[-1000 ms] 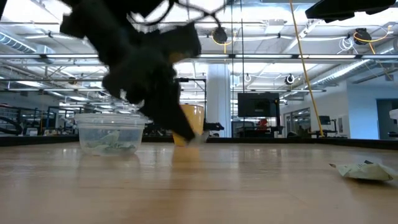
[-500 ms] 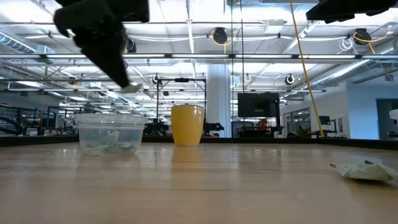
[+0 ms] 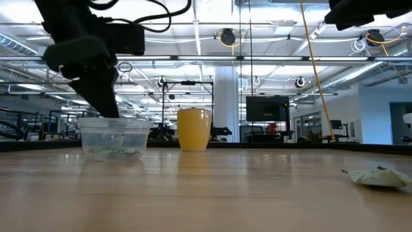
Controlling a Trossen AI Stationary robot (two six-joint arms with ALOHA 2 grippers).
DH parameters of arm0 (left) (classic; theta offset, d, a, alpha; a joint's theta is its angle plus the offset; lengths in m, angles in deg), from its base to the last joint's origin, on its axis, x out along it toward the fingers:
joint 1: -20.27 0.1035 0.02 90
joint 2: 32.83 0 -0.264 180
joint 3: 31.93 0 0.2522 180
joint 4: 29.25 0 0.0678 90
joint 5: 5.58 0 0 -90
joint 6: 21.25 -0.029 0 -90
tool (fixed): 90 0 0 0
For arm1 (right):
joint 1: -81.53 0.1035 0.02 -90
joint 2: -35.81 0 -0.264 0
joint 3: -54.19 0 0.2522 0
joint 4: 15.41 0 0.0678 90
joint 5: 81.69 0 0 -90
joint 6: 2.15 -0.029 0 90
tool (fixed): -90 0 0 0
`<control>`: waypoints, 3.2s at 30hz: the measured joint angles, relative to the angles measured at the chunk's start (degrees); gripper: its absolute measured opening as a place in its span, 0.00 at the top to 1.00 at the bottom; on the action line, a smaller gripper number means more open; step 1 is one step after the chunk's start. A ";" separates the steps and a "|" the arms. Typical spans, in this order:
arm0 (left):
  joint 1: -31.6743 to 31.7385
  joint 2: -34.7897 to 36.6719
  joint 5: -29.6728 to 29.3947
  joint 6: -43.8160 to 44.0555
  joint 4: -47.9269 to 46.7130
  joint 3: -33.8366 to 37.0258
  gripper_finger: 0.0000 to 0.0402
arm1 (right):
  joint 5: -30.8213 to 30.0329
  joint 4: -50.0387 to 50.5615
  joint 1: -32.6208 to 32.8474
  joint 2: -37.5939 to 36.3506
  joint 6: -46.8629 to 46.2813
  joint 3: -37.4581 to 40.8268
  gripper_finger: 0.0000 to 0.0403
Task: Pick and place Stevia / Truvia into bins
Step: Put the white stevia packet into the top transparent container, then put the white stevia packet into the bottom transparent container
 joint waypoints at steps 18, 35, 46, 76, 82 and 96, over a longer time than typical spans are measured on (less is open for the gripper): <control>2.18 0.00 2.49 -4.22 2.97 0.58 0.85 | 5.06 -7.55 -4.55 7.46 3.71 0.00 0.69; 2.18 0.00 1.38 -3.15 3.23 0.58 0.67 | 22.71 -27.36 -6.41 18.31 10.80 -0.05 0.66; 2.18 0.00 1.30 -4.14 3.43 0.58 0.67 | 37.97 -16.52 -9.64 33.38 12.08 -12.48 0.62; 2.23 0.00 0.85 -5.16 5.81 0.53 0.67 | 33.55 4.27 -6.29 48.98 5.83 -23.50 0.85; 2.23 0.00 0.85 -5.16 5.83 0.54 0.67 | 33.34 4.35 -6.32 48.05 5.63 -23.32 0.99; 2.23 0.00 0.90 -5.14 6.57 0.53 0.67 | 21.94 13.33 -3.77 30.11 2.48 -23.56 1.00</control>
